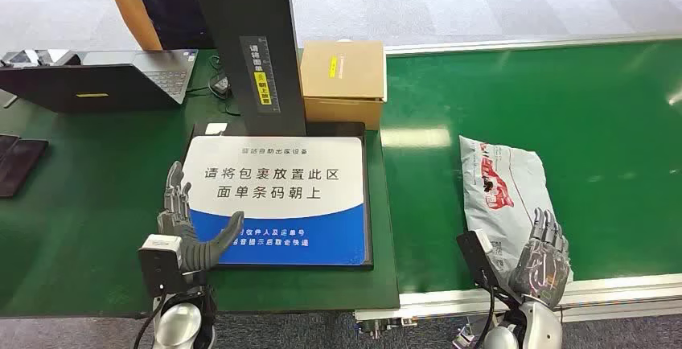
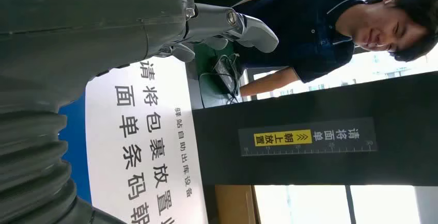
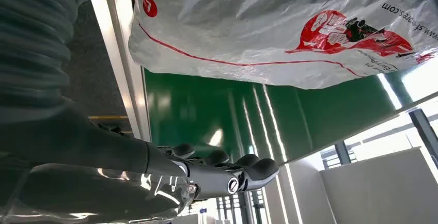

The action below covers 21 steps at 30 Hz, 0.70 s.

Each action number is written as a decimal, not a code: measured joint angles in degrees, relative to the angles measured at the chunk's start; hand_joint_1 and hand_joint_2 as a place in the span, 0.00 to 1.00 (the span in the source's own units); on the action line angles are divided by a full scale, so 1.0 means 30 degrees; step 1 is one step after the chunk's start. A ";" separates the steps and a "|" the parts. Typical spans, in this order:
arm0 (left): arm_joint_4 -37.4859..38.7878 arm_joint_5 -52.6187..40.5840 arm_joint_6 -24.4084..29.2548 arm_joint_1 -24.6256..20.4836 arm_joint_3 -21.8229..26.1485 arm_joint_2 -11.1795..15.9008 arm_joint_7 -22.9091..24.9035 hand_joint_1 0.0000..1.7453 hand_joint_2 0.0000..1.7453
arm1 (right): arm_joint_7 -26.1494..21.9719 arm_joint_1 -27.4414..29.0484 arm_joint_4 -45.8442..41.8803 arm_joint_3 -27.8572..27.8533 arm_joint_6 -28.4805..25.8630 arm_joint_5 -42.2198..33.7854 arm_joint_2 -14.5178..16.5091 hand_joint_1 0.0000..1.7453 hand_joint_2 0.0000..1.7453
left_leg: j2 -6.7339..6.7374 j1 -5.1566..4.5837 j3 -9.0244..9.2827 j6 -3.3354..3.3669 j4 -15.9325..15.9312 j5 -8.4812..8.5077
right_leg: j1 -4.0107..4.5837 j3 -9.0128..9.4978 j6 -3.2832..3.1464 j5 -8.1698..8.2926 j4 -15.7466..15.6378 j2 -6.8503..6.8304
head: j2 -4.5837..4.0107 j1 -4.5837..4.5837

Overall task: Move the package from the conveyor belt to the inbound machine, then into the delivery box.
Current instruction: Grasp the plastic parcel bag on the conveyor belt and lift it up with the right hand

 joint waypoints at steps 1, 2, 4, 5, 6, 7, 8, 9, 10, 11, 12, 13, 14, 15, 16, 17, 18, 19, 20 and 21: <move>-0.0012 -0.0005 -0.0001 0.0003 0.0000 0.0000 0.0007 0.00 1.00 | 0.0039 -0.0021 0.0023 -0.0007 0.0044 0.0029 0.0000 0.00 1.00 | 0.0000 0.0000 0.0000 0.0000 0.0000 0.0000 | 0.0000 0.0000 0.0000 0.0000 0.0000 0.0000 | 0.0000 0.0000; -0.0024 -0.0007 -0.0002 0.0006 0.0000 0.0000 0.0015 0.00 1.00 | 0.0082 -0.0038 0.0058 -0.0020 0.0073 0.0057 0.0000 0.00 1.00 | 0.0000 0.0000 0.0000 0.0000 0.0000 0.0000 | 0.0000 0.0001 0.0000 0.0000 0.0000 0.0000 | 0.0000 0.0000; -0.0077 -0.0015 0.0006 0.0029 0.0000 0.0000 0.0033 0.00 1.00 | 0.0191 -0.0091 0.0199 -0.0058 0.0159 0.0142 0.0000 0.00 1.00 | 0.0000 0.0000 -0.0002 0.0000 0.0000 0.0000 | 0.0000 0.0001 0.0000 0.0000 0.0000 0.0000 | 0.0000 0.0000; -0.0106 -0.0013 0.0016 0.0055 0.0000 0.0000 0.0033 0.00 1.00 | 0.0217 -0.0103 0.0286 -0.0073 0.0171 0.0166 0.0000 0.00 1.00 | 0.0000 0.0000 -0.0003 0.0000 0.0000 0.0000 | 0.0000 0.0001 0.0000 0.0000 0.0000 -0.0001 | 0.0000 -0.0002; -0.0142 -0.0011 0.0036 0.0095 0.0000 0.0000 0.0026 0.00 1.00 | 0.0224 -0.0109 0.0372 -0.0080 0.0184 0.0177 0.0000 0.00 1.00 | -0.0001 0.0000 -0.0003 0.0000 0.0000 0.0000 | 0.0000 0.0001 0.0000 0.0000 0.0000 -0.0001 | 0.0000 -0.0002; -0.0173 -0.0009 0.0060 0.0145 0.0000 0.0002 0.0015 0.00 1.00 | 0.0242 -0.0117 0.0461 -0.0086 0.0208 0.0182 0.0000 0.00 1.00 | -0.0001 0.0000 -0.0004 0.0000 -0.0001 -0.0001 | 0.0000 0.0000 0.0000 0.0000 0.0000 -0.0001 | 0.0000 -0.0004; -0.0199 -0.0007 0.0084 0.0200 0.0000 0.0002 0.0002 0.00 1.00 | 0.0284 -0.0136 0.0563 -0.0098 0.0255 0.0184 0.0000 0.00 1.00 | 0.0000 0.0000 -0.0004 0.0000 -0.0001 -0.0001 | 0.0000 -0.0002 0.0000 -0.0001 0.0000 -0.0001 | 0.0000 -0.0004; -0.0219 -0.0007 0.0109 0.0251 0.0000 0.0002 -0.0007 0.00 1.00 | 0.0348 -0.0172 0.0670 -0.0128 0.0334 0.0190 0.0000 0.00 1.00 | 0.0000 0.0000 -0.0005 0.0000 -0.0001 -0.0001 | 0.0000 -0.0003 0.0000 -0.0001 0.0000 -0.0001 | 0.0000 -0.0002; -0.0228 -0.0009 0.0128 0.0287 0.0000 0.0002 -0.0013 0.00 1.00 | 0.0436 -0.0228 0.0791 -0.0177 0.0425 0.0195 0.0000 0.00 1.00 | 0.0000 0.0000 -0.0005 0.0000 -0.0001 -0.0001 | 0.0000 -0.0003 0.0000 -0.0001 0.0000 -0.0001 | 0.0000 -0.0002; -0.0235 -0.0011 0.0148 0.0309 0.0000 0.0000 -0.0013 0.00 1.00 | 0.0521 -0.0303 0.0931 -0.0248 0.0530 0.0201 0.0000 0.00 1.00 | 0.0000 0.0000 -0.0004 0.0000 -0.0001 -0.0001 | 0.0000 -0.0003 0.0000 -0.0001 -0.0001 -0.0001 | 0.0000 0.0000; -0.0250 -0.0013 0.0162 0.0319 0.0000 0.0000 -0.0003 0.00 1.00 | 0.0601 -0.0393 0.1084 -0.0328 0.0645 0.0204 0.0000 0.00 1.00 | 0.0001 0.0000 -0.0003 0.0000 -0.0001 -0.0001 | 0.0000 -0.0003 0.0000 -0.0001 -0.0001 0.0000 | 0.0000 0.0000; -0.0281 -0.0020 0.0171 0.0323 0.0000 0.0000 0.0026 0.00 1.00 | 0.0681 -0.0493 0.1266 -0.0415 0.0750 0.0199 -0.0002 0.00 1.00 | 0.0001 0.0000 -0.0002 0.0000 -0.0001 -0.0001 | 0.0000 -0.0002 0.0000 -0.0001 -0.0001 0.0000 | 0.0000 0.0000; -0.0335 -0.0031 0.0178 0.0327 0.0000 0.0000 0.0084 0.00 1.00 | 0.0749 -0.0600 0.1471 -0.0504 0.0852 0.0184 -0.0004 0.00 1.00 | 0.0001 0.0000 -0.0001 0.0000 -0.0001 0.0000 | 0.0000 -0.0001 0.0001 -0.0001 -0.0001 0.0000 | 0.0000 0.0000; -0.0416 -0.0044 0.0179 0.0335 0.0000 0.0000 0.0164 0.00 1.00 | 0.0818 -0.0717 0.1703 -0.0596 0.0947 0.0164 -0.0009 0.00 1.00 | 0.0001 0.0000 0.0000 0.0000 0.0000 0.0000 | 0.0000 0.0000 0.0001 -0.0001 -0.0001 0.0000 | 0.0000 0.0000; -0.0521 -0.0058 0.0179 0.0349 0.0000 0.0000 0.0255 0.00 1.00 | 0.0878 -0.0847 0.1975 -0.0699 0.1035 0.0140 -0.0016 0.00 1.00 | 0.0002 0.0000 0.0000 0.0000 0.0000 0.0000 | 0.0000 0.0001 0.0000 0.0000 0.0000 0.0000 | 0.0000 0.0000; -0.0641 -0.0071 0.0179 0.0365 0.0000 0.0000 0.0337 0.00 1.00 | 0.0918 -0.0981 0.2277 -0.0798 0.1099 0.0115 -0.0022 0.00 1.00 | 0.0002 0.0000 0.0000 0.0000 0.0000 0.0000 | 0.0000 0.0002 0.0000 0.0000 0.0000 0.0000 | 0.0000 -0.0002; -0.0765 -0.0086 0.0180 0.0383 0.0000 0.0000 0.0396 0.00 1.00 | 0.0942 -0.1109 0.2595 -0.0885 0.1146 0.0095 -0.0029 0.00 1.00 | 0.0001 0.0000 0.0001 0.0000 0.0000 0.0001 | 0.0000 0.0003 0.0000 0.0001 0.0000 0.0000 | 0.0000 0.0000; -0.0885 -0.0098 0.0184 0.0404 0.0000 0.0000 0.0434 0.00 1.00 | 0.0958 -0.1228 0.2913 -0.0963 0.1171 0.0080 -0.0035 0.00 1.00 | 0.0001 0.0000 0.0000 0.0000 0.0000 0.0001 | 0.0000 0.0004 0.0000 0.0001 0.0000 0.0000 | 0.0000 0.0000; -0.0996 -0.0111 0.0188 0.0428 0.0000 0.0000 0.0457 0.00 1.00 | 0.0974 -0.1343 0.3224 -0.1027 0.1167 0.0067 -0.0040 0.00 1.00 | 0.0001 0.0000 0.0000 0.0000 0.0000 0.0001 | 0.0000 0.0003 0.0000 0.0001 0.0000 0.0000 | 0.0000 0.0000; -0.1093 -0.0120 0.0193 0.0453 0.0000 0.0000 0.0470 0.00 1.00 | 0.1000 -0.1459 0.3514 -0.1094 0.1159 0.0060 -0.0049 0.00 1.00 | 0.0001 0.0000 0.0000 0.0000 0.0000 0.0001 | 0.0000 0.0003 0.0000 0.0001 0.0000 0.0000 | 0.0000 0.0000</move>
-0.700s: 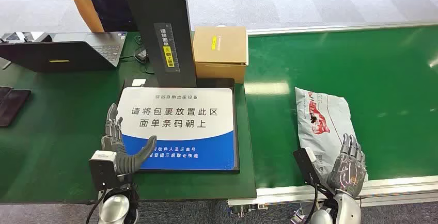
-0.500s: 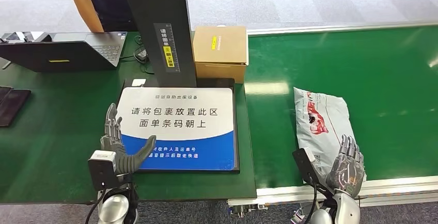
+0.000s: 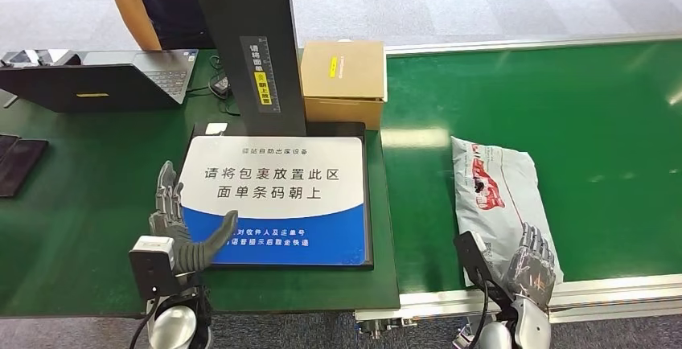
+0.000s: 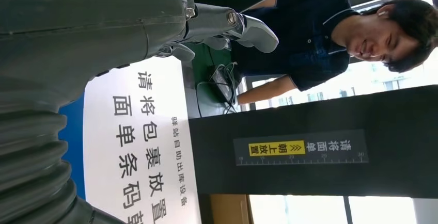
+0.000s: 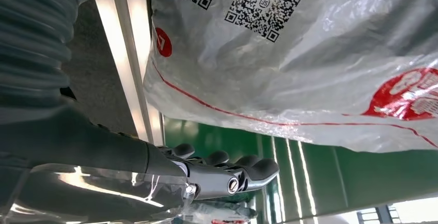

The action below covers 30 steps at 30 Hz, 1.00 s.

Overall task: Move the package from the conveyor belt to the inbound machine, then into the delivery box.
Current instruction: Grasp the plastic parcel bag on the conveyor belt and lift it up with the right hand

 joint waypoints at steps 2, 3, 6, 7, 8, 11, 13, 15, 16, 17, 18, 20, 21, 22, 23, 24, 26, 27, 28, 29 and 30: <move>-0.0162 -0.0011 0.0007 0.0066 0.0000 0.0000 0.0011 0.00 1.00 | 0.0080 -0.0253 0.0561 -0.0159 -0.0047 -0.0033 -0.0035 0.00 1.00 | 0.0000 0.0000 0.0000 0.0000 0.0000 0.0000 | 0.0000 -0.0002 0.0000 0.0000 0.0000 0.0000 | 0.0000 -0.0002; -0.0228 -0.0027 0.0013 0.0105 0.0000 0.0000 0.0011 0.00 1.00 | 0.0108 -0.0372 0.0850 -0.0239 -0.0111 -0.0067 -0.0064 0.00 1.00 | 0.0000 0.0000 0.0000 0.0000 0.0000 0.0000 | 0.0001 -0.0002 0.0000 -0.0001 0.0000 0.0000 | 0.0000 -0.0004; -0.0412 -0.0124 0.0053 0.0213 0.0000 0.0000 0.0016 0.00 1.00 | 0.0029 -0.0732 0.1798 -0.0476 -0.0514 -0.0264 -0.0211 0.00 1.00 | 0.0000 0.0000 -0.0002 0.0000 -0.0001 -0.0001 | 0.0001 -0.0002 0.0000 -0.0001 -0.0001 0.0000 | 0.0000 -0.0002; -0.0480 -0.0153 0.0066 0.0240 0.0000 0.0000 0.0022 0.00 1.00 | -0.0024 -0.0857 0.2130 -0.0566 -0.0671 -0.0328 -0.0275 0.00 1.00 | 0.0000 0.0000 -0.0003 0.0000 -0.0001 -0.0001 | 0.0000 -0.0002 0.0000 -0.0001 -0.0001 0.0000 | 0.0000 0.0000; -0.0540 -0.0171 0.0069 0.0262 0.0000 0.0000 0.0029 0.00 1.00 | -0.0071 -0.0979 0.2460 -0.0653 -0.0809 -0.0364 -0.0337 0.00 1.00 | 0.0000 0.0000 -0.0003 0.0000 -0.0001 -0.0001 | 0.0000 -0.0001 0.0000 -0.0001 -0.0001 -0.0001 | 0.0000 0.0000; -0.0714 -0.0193 0.0078 0.0350 0.0000 0.0000 0.0051 0.00 1.00 | -0.0173 -0.1349 0.3380 -0.0868 -0.1029 -0.0479 -0.0504 0.00 1.00 | 0.0000 0.0000 0.0000 0.0001 0.0000 0.0000 | -0.0001 0.0001 0.0001 -0.0001 -0.0002 -0.0001 | 0.0000 -0.0002; -0.0764 -0.0199 0.0067 0.0378 0.0000 0.0000 0.0098 0.00 1.00 | -0.0341 -0.1631 0.3962 -0.1035 -0.1066 -0.0674 -0.0585 0.00 1.00 | 0.0000 0.0000 0.0005 0.0001 0.0002 0.0000 | -0.0001 0.0004 0.0001 0.0000 -0.0003 0.0000 | 0.0000 -0.0003; -0.0765 -0.0204 0.0015 0.0377 -0.0002 0.0000 0.0173 0.00 1.00 | -0.0532 -0.1879 0.4406 -0.1223 -0.1064 -0.0838 -0.0627 0.00 1.00 | 0.0000 0.0000 0.0013 0.0001 0.0004 0.0000 | -0.0001 0.0009 0.0002 0.0000 -0.0004 0.0000 | 0.0000 -0.0002; -0.0765 -0.0206 -0.0015 0.0375 -0.0005 0.0000 0.0202 0.00 1.00 | -0.0592 -0.1961 0.4540 -0.1297 -0.1058 -0.0880 -0.0634 0.00 1.00 | 0.0000 0.0000 0.0018 0.0001 0.0004 0.0000 | 0.0000 0.0012 0.0002 0.0000 -0.0005 0.0000 | 0.0000 -0.0004; -0.0765 -0.0208 -0.0040 0.0373 -0.0011 0.0000 0.0224 0.00 1.00 | -0.0639 -0.2018 0.4630 -0.1345 -0.1053 -0.0911 -0.0636 0.08 1.00 | 0.0001 0.0000 0.0022 0.0001 0.0004 0.0000 | 0.0000 0.0017 0.0002 0.0000 -0.0005 0.0000 | 0.0000 -0.0002; -0.0765 -0.0208 -0.0051 0.0372 -0.0018 0.0000 0.0240 0.00 1.00 | -0.0694 -0.2047 0.4685 -0.1376 -0.1033 -0.0947 -0.0636 0.16 1.00 | 0.0001 0.0000 0.0027 0.0001 0.0004 0.0000 | 0.0000 0.0022 0.0002 0.0000 -0.0006 0.0000 | 0.0000 -0.0002; -0.0763 -0.0211 -0.0067 0.0370 -0.0031 0.0000 0.0255 0.00 1.00 | -0.0904 -0.2055 0.4732 -0.1416 -0.0923 -0.1132 -0.0630 0.59 1.00 | 0.0000 0.0000 0.0033 0.0001 0.0004 0.0000 | -0.0001 0.0030 0.0002 0.0000 -0.0007 0.0000 | 0.0000 0.0000; -0.0762 -0.0215 -0.0084 0.0370 -0.0035 0.0000 0.0255 0.00 1.00 | -0.1057 -0.2034 0.4735 -0.1441 -0.0832 -0.1266 -0.0621 0.74 1.00 | 0.0000 0.0000 0.0034 0.0001 0.0004 0.0000 | -0.0002 0.0032 0.0002 0.0000 -0.0007 0.0000 | 0.0000 0.0000; -0.0760 -0.0220 -0.0113 0.0371 -0.0036 0.0000 0.0248 0.00 1.00 | -0.1210 -0.2000 0.4728 -0.1469 -0.0750 -0.1388 -0.0603 0.90 1.00 | 0.0000 0.0000 0.0034 0.0001 0.0004 0.0000 | -0.0004 0.0032 0.0002 0.0001 -0.0007 0.0000 | 0.0000 0.0000; -0.0758 -0.0226 -0.0153 0.0370 -0.0036 0.0000 0.0237 0.00 1.00 | -0.1355 -0.1962 0.4712 -0.1498 -0.0683 -0.1488 -0.0577 0.94 1.00 | 0.0000 0.0000 0.0034 0.0002 0.0004 0.0000 | -0.0006 0.0032 0.0003 0.0001 -0.0007 0.0000 | 0.0000 0.0000; -0.0756 -0.0233 -0.0197 0.0370 -0.0036 0.0000 0.0222 0.00 1.00 | -0.1477 -0.1920 0.4674 -0.1523 -0.0654 -0.1564 -0.0547 0.96 1.00 | 0.0000 0.0000 0.0034 0.0002 0.0004 0.0000 | -0.0007 0.0032 0.0003 0.0001 -0.0007 0.0000 | 0.0000 0.0000; -0.0751 -0.0244 -0.0267 0.0368 -0.0036 -0.0002 0.0186 0.00 1.00 | -0.1697 -0.1857 0.4519 -0.1558 -0.0645 -0.1714 -0.0474 0.97 1.00 | 0.0000 -0.0001 0.0035 0.0002 0.0005 0.0000 | -0.0008 0.0032 0.0004 0.0002 -0.0008 0.0000 | 0.0000 0.0000; -0.0747 -0.0253 -0.0293 0.0367 -0.0036 -0.0004 0.0169 0.00 1.00 | -0.1819 -0.1823 0.4390 -0.1569 -0.0652 -0.1796 -0.0432 0.97 1.00 | 0.0000 -0.0001 0.0035 0.0002 0.0006 0.0000 | -0.0007 0.0032 0.0004 0.0002 -0.0008 0.0000 | 0.0000 0.0000; -0.0743 -0.0262 -0.0311 0.0366 -0.0036 -0.0005 0.0151 0.00 1.00 | -0.1936 -0.1792 0.4249 -0.1576 -0.0659 -0.1869 -0.0390 0.96 1.00 | 0.0000 -0.0001 0.0035 0.0002 0.0006 0.0000 | -0.0006 0.0030 0.0004 0.0002 -0.0008 0.0000 | 0.0000 0.0000; -0.0736 -0.0275 -0.0324 0.0365 -0.0036 -0.0007 0.0135 0.00 1.00 | -0.2071 -0.1758 0.4111 -0.1582 -0.0667 -0.1953 -0.0353 0.96 1.00 | 0.0000 -0.0001 0.0034 0.0002 0.0007 0.0000 | -0.0005 0.0029 0.0003 0.0001 -0.0007 0.0000 | 0.0000 0.0000; -0.0727 -0.0295 -0.0337 0.0364 -0.0036 -0.0007 0.0122 0.00 1.00 | -0.2213 -0.1715 0.3941 -0.1583 -0.0669 -0.2060 -0.0306 0.95 1.00 | 0.0000 -0.0001 0.0033 0.0002 0.0006 0.0000 | -0.0004 0.0028 0.0003 0.0001 -0.0007 0.0000 | 0.0000 0.0000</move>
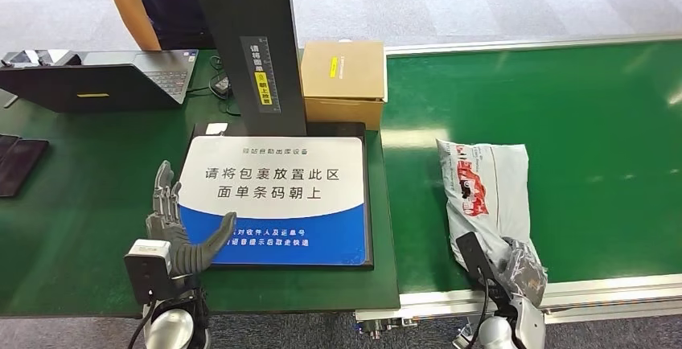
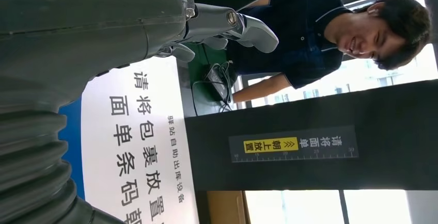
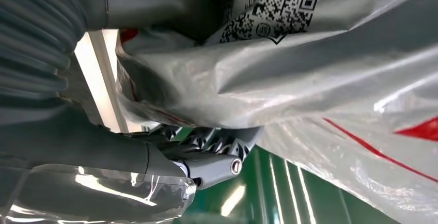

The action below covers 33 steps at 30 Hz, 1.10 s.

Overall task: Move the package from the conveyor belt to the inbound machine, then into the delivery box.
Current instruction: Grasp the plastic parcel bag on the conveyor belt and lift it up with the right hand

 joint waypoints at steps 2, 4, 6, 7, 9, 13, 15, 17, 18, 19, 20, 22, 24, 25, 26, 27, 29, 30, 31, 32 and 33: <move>0.0020 -0.0033 -0.0009 -0.0003 0.0000 0.0000 -0.0020 0.00 1.00 | -0.0279 0.0123 -0.0397 0.0000 0.0016 -0.0258 0.0126 0.96 1.00 | 0.0000 0.0001 -0.0002 -0.0001 -0.0002 -0.0001 | 0.0003 -0.0004 -0.0001 -0.0001 0.0001 0.0000 | 0.0000 0.0000; 0.0031 -0.0053 -0.0018 -0.0004 0.0000 0.0000 -0.0029 0.00 1.00 | -0.0517 0.0298 -0.0880 0.0022 0.0018 -0.0493 0.0304 0.96 1.00 | 0.0000 0.0001 -0.0005 -0.0003 -0.0005 -0.0002 | 0.0006 -0.0009 -0.0003 -0.0002 0.0002 0.0000 | 0.0000 -0.0002; 0.0035 -0.0058 -0.0026 -0.0004 0.0000 0.0000 -0.0042 0.00 1.00 | -0.0767 0.0497 -0.1391 0.0087 -0.0026 -0.0663 0.0484 0.96 1.00 | 0.0000 0.0003 -0.0010 -0.0004 -0.0008 -0.0003 | 0.0009 -0.0015 -0.0004 -0.0003 0.0003 0.0000 | 0.0000 -0.0002; 0.0035 -0.0058 -0.0028 -0.0004 0.0000 0.0000 -0.0051 0.00 1.00 | -0.0897 0.0617 -0.1691 0.0156 -0.0049 -0.0728 0.0572 0.96 1.00 | 0.0000 0.0003 -0.0014 -0.0005 -0.0009 -0.0003 | 0.0010 -0.0018 -0.0004 -0.0004 0.0004 0.0000 | 0.0000 0.0000; 0.0035 -0.0064 -0.0031 -0.0004 0.0000 0.0000 -0.0065 0.00 1.00 | -0.1156 0.0885 -0.2357 0.0364 -0.0091 -0.0830 0.0757 0.95 1.00 | -0.0001 0.0004 -0.0020 -0.0005 -0.0010 -0.0002 | 0.0010 -0.0022 -0.0005 -0.0004 0.0006 0.0000 | 0.0000 -0.0002; 0.0035 -0.0084 -0.0027 -0.0004 0.0000 0.0000 -0.0075 0.00 1.00 | -0.1686 0.1456 -0.3859 0.1080 -0.0344 -0.0896 0.1089 0.94 1.00 | 0.0000 0.0003 -0.0028 -0.0004 -0.0010 -0.0002 | 0.0007 -0.0026 -0.0004 -0.0004 0.0007 0.0000 | 0.0000 0.0000; 0.0035 -0.0093 -0.0020 -0.0003 0.0000 0.0000 -0.0075 0.00 1.00 | -0.1945 0.1805 -0.4777 0.1648 -0.0572 -0.0827 0.1238 0.94 1.00 | 0.0000 0.0003 -0.0032 -0.0004 -0.0009 -0.0002 | 0.0005 -0.0029 -0.0004 -0.0003 0.0007 0.0001 | 0.0000 -0.0002; 0.0035 -0.0098 -0.0007 -0.0002 0.0000 0.0000 -0.0078 0.00 1.00 | -0.2089 0.2147 -0.5711 0.2335 -0.0728 -0.0797 0.1355 0.95 1.00 | 0.0001 0.0003 -0.0034 -0.0004 -0.0009 -0.0002 | 0.0005 -0.0031 -0.0004 -0.0003 0.0006 0.0001 | 0.0000 0.0000; 0.0035 -0.0100 0.0009 -0.0002 0.0000 0.0000 -0.0086 0.00 1.00 | -0.2163 0.2312 -0.6191 0.2725 -0.0826 -0.0805 0.1390 0.95 1.00 | 0.0001 0.0003 -0.0035 -0.0004 -0.0009 -0.0002 | 0.0004 -0.0032 -0.0004 -0.0003 0.0006 0.0001 | 0.0000 -0.0002; 0.0035 -0.0098 0.0025 -0.0001 0.0000 0.0000 -0.0102 0.00 1.00 | -0.2245 0.2477 -0.6659 0.3129 -0.0948 -0.0837 0.1413 0.95 1.00 | 0.0000 0.0003 -0.0036 -0.0004 -0.0009 -0.0002 | 0.0005 -0.0034 -0.0004 -0.0003 0.0006 0.0000 | 0.0000 0.0000; 0.0035 -0.0089 0.0045 0.0000 0.0000 0.0000 -0.0124 0.00 1.00 | -0.2338 0.2629 -0.7115 0.3535 -0.1089 -0.0881 0.1426 0.94 1.00 | 0.0000 0.0003 -0.0037 -0.0004 -0.0009 -0.0002 | 0.0005 -0.0035 -0.0004 -0.0003 0.0006 0.0000 | 0.0000 0.0000; 0.0035 -0.0062 0.0093 0.0001 -0.0004 0.0000 -0.0186 0.00 1.00 | -0.2561 0.2888 -0.7944 0.4293 -0.1417 -0.1005 0.1430 0.94 1.00 | 0.0001 0.0003 -0.0038 -0.0004 -0.0009 -0.0002 | 0.0006 -0.0037 -0.0004 -0.0003 0.0006 0.0000 | 0.0000 -0.0002; 0.0036 -0.0031 0.0142 0.0001 -0.0013 0.0000 -0.0248 0.00 1.00 | -0.2756 0.3072 -0.8606 0.4927 -0.1685 -0.1120 0.1426 0.94 1.00 | 0.0001 0.0003 -0.0038 -0.0004 -0.0009 -0.0002 | 0.0006 -0.0038 -0.0004 -0.0004 0.0006 0.0000 | 0.0000 -0.0004; 0.0038 -0.0003 0.0173 0.0000 -0.0022 0.0000 -0.0282 0.00 1.00 | -0.2872 0.3146 -0.8921 0.5247 -0.1780 -0.1240 0.1424 0.94 1.00 | 0.0001 0.0003 -0.0039 -0.0004 -0.0010 -0.0002 | 0.0006 -0.0038 -0.0004 -0.0004 0.0006 0.0001 | 0.0000 -0.0004; 0.0040 0.0033 0.0206 -0.0001 -0.0029 0.0000 -0.0315 0.00 1.00 | -0.2992 0.3203 -0.9183 0.5533 -0.1839 -0.1391 0.1417 0.94 1.00 | 0.0001 0.0003 -0.0039 -0.0004 -0.0010 -0.0002 | 0.0006 -0.0038 -0.0004 -0.0004 0.0006 0.0001 | 0.0000 -0.0002; 0.0042 0.0069 0.0239 -0.0003 -0.0042 0.0000 -0.0343 0.00 1.00 | -0.3138 0.3238 -0.9422 0.5833 -0.1867 -0.1612 0.1402 0.94 1.00 | 0.0001 0.0003 -0.0038 -0.0004 -0.0010 -0.0002 | 0.0006 -0.0038 -0.0004 -0.0003 0.0006 0.0002 | 0.0000 -0.0004; 0.0051 0.0113 0.0300 -0.0012 -0.0084 0.0000 -0.0377 0.00 1.00 | -0.3448 0.3263 -0.9774 0.6405 -0.1872 -0.2033 0.1329 0.94 1.00 | 0.0001 0.0003 -0.0038 -0.0004 -0.0009 -0.0002 | 0.0006 -0.0037 -0.0004 -0.0003 0.0006 0.0001 | 0.0000 -0.0004; 0.0062 0.0120 0.0319 -0.0016 -0.0106 0.0000 -0.0388 0.00 1.00 | -0.3587 0.3262 -0.9911 0.6695 -0.1882 -0.2173 0.1267 0.94 1.00 | 0.0000 0.0003 -0.0039 -0.0004 -0.0009 -0.0001 | 0.0006 -0.0036 -0.0004 -0.0003 0.0006 0.0000 | 0.0000 -0.0004; 0.0078 0.0129 0.0332 -0.0020 -0.0126 0.0000 -0.0403 0.00 1.00 | -0.3698 0.3261 -1.0020 0.6994 -0.1914 -0.2235 0.1185 0.94 1.00 | 0.0000 0.0003 -0.0039 -0.0003 -0.0009 -0.0001 | 0.0006 -0.0036 -0.0004 -0.0003 0.0006 0.0000 | 0.0000 -0.0002; 0.0100 0.0142 0.0337 -0.0026 -0.0142 0.0000 -0.0417 0.00 1.00 | -0.3779 0.3261 -1.0107 0.7306 -0.1980 -0.2238 0.1098 0.94 1.00 | 0.0000 0.0003 -0.0039 -0.0003 -0.0009 -0.0001 | 0.0006 -0.0036 -0.0004 -0.0003 0.0007 0.0000 | 0.0000 0.0000; 0.0125 0.0157 0.0337 -0.0033 -0.0164 0.0000 -0.0439 0.00 1.00 | -0.3855 0.3260 -1.0183 0.7647 -0.2060 -0.2209 0.1011 0.93 1.00 | 0.0000 0.0003 -0.0039 -0.0003 -0.0009 -0.0001 | 0.0006 -0.0036 -0.0003 -0.0003 0.0007 0.0001 | 0.0000 0.0000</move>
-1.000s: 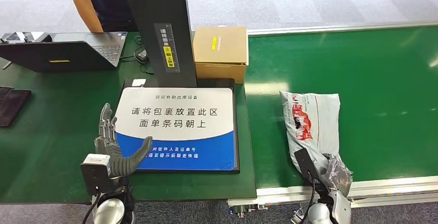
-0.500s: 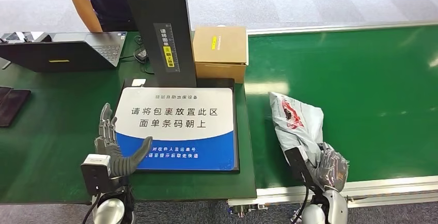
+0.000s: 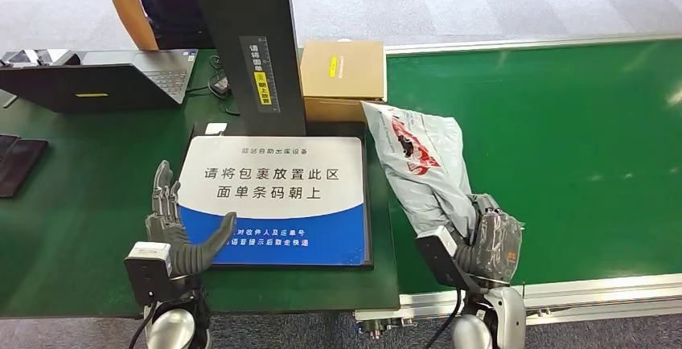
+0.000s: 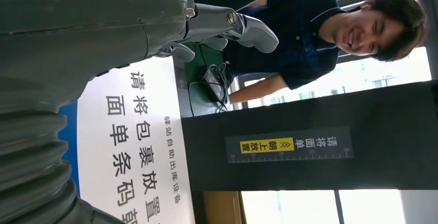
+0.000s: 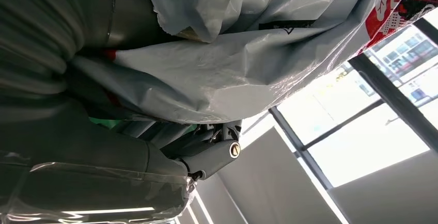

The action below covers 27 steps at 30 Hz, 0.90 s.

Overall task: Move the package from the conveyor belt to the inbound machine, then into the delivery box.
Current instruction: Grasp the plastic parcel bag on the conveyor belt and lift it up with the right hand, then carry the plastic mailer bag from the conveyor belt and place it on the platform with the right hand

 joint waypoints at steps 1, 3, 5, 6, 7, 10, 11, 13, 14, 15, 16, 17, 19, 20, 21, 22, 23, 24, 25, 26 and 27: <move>0.0029 0.0016 0.0000 -0.0011 -0.0031 0.0000 -0.0031 0.00 1.00 | -0.0086 -0.0001 -0.0073 0.0375 -0.0075 0.0036 -0.0082 0.93 1.00 | 0.0000 0.0000 0.0000 0.0000 0.0000 0.0000 | 0.0000 0.0000 0.0000 0.0000 0.0000 0.0001 | 0.0000 0.0000; 0.0100 0.0075 0.0000 -0.0038 -0.0108 0.0000 -0.0110 0.00 1.00 | -0.0268 -0.0016 -0.0188 0.1145 -0.0140 0.0100 -0.0211 0.94 1.00 | 0.0001 0.0000 0.0000 0.0000 0.0000 0.0000 | 0.0001 -0.0001 0.0000 0.0000 0.0000 0.0001 | 0.0000 -0.0002; 0.0215 0.0193 0.0000 -0.0072 -0.0184 0.0000 -0.0215 0.00 1.00 | -0.0445 -0.0100 -0.0239 0.2010 -0.0106 0.0148 -0.0343 0.95 1.00 | 0.0001 0.0001 -0.0001 0.0000 -0.0001 0.0000 | 0.0002 -0.0003 0.0000 0.0000 0.0002 0.0001 | 0.0000 -0.0002; 0.0294 0.0262 0.0002 -0.0093 -0.0231 0.0000 -0.0275 0.00 1.00 | -0.0529 -0.0193 -0.0233 0.2486 -0.0058 0.0173 -0.0423 0.95 1.00 | 0.0001 0.0001 -0.0001 -0.0001 -0.0001 0.0000 | 0.0003 -0.0004 0.0000 0.0000 0.0003 0.0001 | 0.0000 -0.0002; 0.0377 0.0322 0.0007 -0.0115 -0.0282 0.0000 -0.0331 0.00 1.00 | -0.0623 -0.0328 -0.0197 0.2981 0.0032 0.0180 -0.0518 0.96 1.00 | 0.0001 0.0001 -0.0001 -0.0001 -0.0001 0.0000 | 0.0003 -0.0005 0.0000 0.0000 0.0004 0.0002 | 0.0000 -0.0002; 0.0632 0.0437 0.0066 -0.0191 -0.0477 0.0009 -0.0461 0.00 1.00 | -0.1152 -0.0924 0.0038 0.4615 0.1091 -0.0486 -0.0841 0.99 1.00 | 0.0003 0.0002 0.0003 -0.0002 -0.0002 0.0001 | 0.0004 -0.0004 -0.0001 0.0000 0.0005 0.0003 | 0.0000 -0.0005; 0.0723 0.0481 0.0089 -0.0220 -0.0544 0.0018 -0.0501 0.00 1.00 | -0.1437 -0.1159 0.0147 0.5180 0.1719 -0.0991 -0.0968 0.99 1.00 | 0.0003 0.0002 0.0004 -0.0002 -0.0001 0.0002 | 0.0004 -0.0004 -0.0001 0.0000 0.0005 0.0004 | 0.0000 -0.0005; 0.0925 0.0601 0.0153 -0.0273 -0.0634 0.0038 -0.0608 0.00 1.00 | -0.1994 -0.1617 0.0420 0.6369 0.2840 -0.1923 -0.1249 0.99 1.00 | 0.0004 0.0002 0.0004 -0.0002 0.0000 0.0005 | 0.0004 -0.0004 -0.0001 0.0001 0.0005 0.0003 | 0.0000 -0.0003; 0.1028 0.0678 0.0211 -0.0298 -0.0656 0.0046 -0.0676 0.00 1.00 | -0.2178 -0.1833 0.0577 0.6925 0.3133 -0.2140 -0.1379 0.98 1.00 | 0.0004 0.0002 0.0004 -0.0001 0.0001 0.0006 | 0.0004 -0.0004 -0.0001 0.0001 0.0005 0.0003 | 0.0000 -0.0003; 0.1120 0.0740 0.0277 -0.0319 -0.0676 0.0049 -0.0738 0.00 1.00 | -0.2301 -0.2029 0.0732 0.7428 0.3322 -0.2258 -0.1501 0.98 1.00 | 0.0003 0.0002 0.0003 -0.0001 0.0001 0.0006 | 0.0004 -0.0002 -0.0001 0.0001 0.0005 0.0002 | 0.0000 -0.0003; 0.1206 0.0792 0.0355 -0.0340 -0.0698 0.0053 -0.0798 0.00 1.00 | -0.2379 -0.2209 0.0889 0.7852 0.3451 -0.2337 -0.1616 0.98 1.00 | 0.0002 0.0002 0.0001 -0.0001 0.0001 0.0007 | 0.0004 -0.0001 -0.0001 0.0001 0.0005 0.0002 | 0.0000 -0.0003; 0.1281 0.0847 0.0419 -0.0358 -0.0720 0.0055 -0.0843 0.00 1.00 | -0.2432 -0.2381 0.1035 0.8190 0.3568 -0.2431 -0.1720 0.98 1.00 | 0.0002 0.0002 -0.0001 -0.0001 0.0001 0.0006 | 0.0003 -0.0001 -0.0001 0.0001 0.0005 0.0001 | 0.0000 -0.0005; 0.1415 0.0949 0.0510 -0.0398 -0.0752 0.0064 -0.0929 0.00 1.00 | -0.2539 -0.2812 0.1371 0.8746 0.3830 -0.2785 -0.1938 0.99 1.00 | 0.0003 0.0001 -0.0005 -0.0001 0.0001 0.0006 | 0.0001 -0.0002 0.0000 0.0001 0.0005 0.0004 | 0.0000 -0.0003; 0.1472 0.0995 0.0546 -0.0428 -0.0770 0.0069 -0.0958 0.00 1.00 | -0.2609 -0.3098 0.1560 0.9027 0.4010 -0.3023 -0.2064 1.00 1.00 | 0.0005 0.0001 -0.0005 -0.0001 0.0002 0.0006 | -0.0001 -0.0003 0.0000 0.0002 0.0005 0.0007 | 0.0000 -0.0003; 0.1526 0.1024 0.0590 -0.0469 -0.0794 0.0075 -0.0984 0.00 1.00 | -0.2672 -0.3428 0.1760 0.9343 0.4197 -0.3260 -0.2198 1.00 1.00 | 0.0007 0.0001 -0.0005 -0.0001 0.0003 0.0006 | -0.0002 -0.0002 0.0001 0.0003 0.0005 0.0010 | 0.0000 -0.0002; 0.1565 0.1042 0.0645 -0.0514 -0.0823 0.0078 -0.0993 0.00 1.00 | -0.2703 -0.3778 0.1952 0.9678 0.4376 -0.3426 -0.2322 1.00 1.00 | 0.0007 0.0001 -0.0003 0.0000 0.0005 0.0006 | -0.0002 -0.0002 0.0001 0.0003 0.0005 0.0010 | 0.0000 -0.0003; 0.1590 0.1067 0.0709 -0.0555 -0.0859 0.0080 -0.0991 0.00 1.00 | -0.2689 -0.4136 0.2160 1.0046 0.4548 -0.3531 -0.2441 1.00 1.00 | 0.0007 0.0000 -0.0002 0.0000 0.0005 0.0007 | -0.0002 0.0000 0.0001 0.0004 0.0005 0.0010 | 0.0000 -0.0002; 0.1603 0.1095 0.0769 -0.0590 -0.0894 0.0080 -0.0973 0.00 1.00 | -0.2627 -0.4510 0.2368 1.0389 0.4666 -0.3547 -0.2539 1.00 1.00 | 0.0006 0.0000 -0.0001 0.0000 0.0006 0.0007 | -0.0002 0.0000 0.0001 0.0005 0.0005 0.0009 | 0.0000 -0.0002; 0.1607 0.1118 0.0823 -0.0614 -0.0929 0.0080 -0.0934 0.00 1.00 | -0.2487 -0.4881 0.2608 1.0719 0.4725 -0.3450 -0.2634 1.00 1.00 | 0.0006 0.0000 0.0002 0.0000 0.0006 0.0008 | -0.0001 0.0000 0.0000 0.0006 0.0005 0.0009 | 0.0000 -0.0004; 0.1607 0.1135 0.0874 -0.0629 -0.0964 0.0082 -0.0889 0.00 1.00 | -0.2293 -0.5241 0.2851 1.0992 0.4727 -0.3269 -0.2716 1.00 1.00 | 0.0006 0.0000 0.0003 -0.0001 0.0006 0.0008 | 0.0000 0.0001 -0.0002 0.0007 0.0006 0.0009 | 0.0000 -0.0002; 0.1607 0.1142 0.0933 -0.0638 -0.0996 0.0086 -0.0834 0.00 1.00 | -0.2011 -0.5616 0.3162 1.1227 0.4611 -0.2917 -0.2794 1.00 1.00 | 0.0006 0.0001 0.0003 -0.0003 0.0006 0.0009 | 0.0001 0.0001 -0.0004 0.0008 0.0007 0.0009 | 0.0000 -0.0003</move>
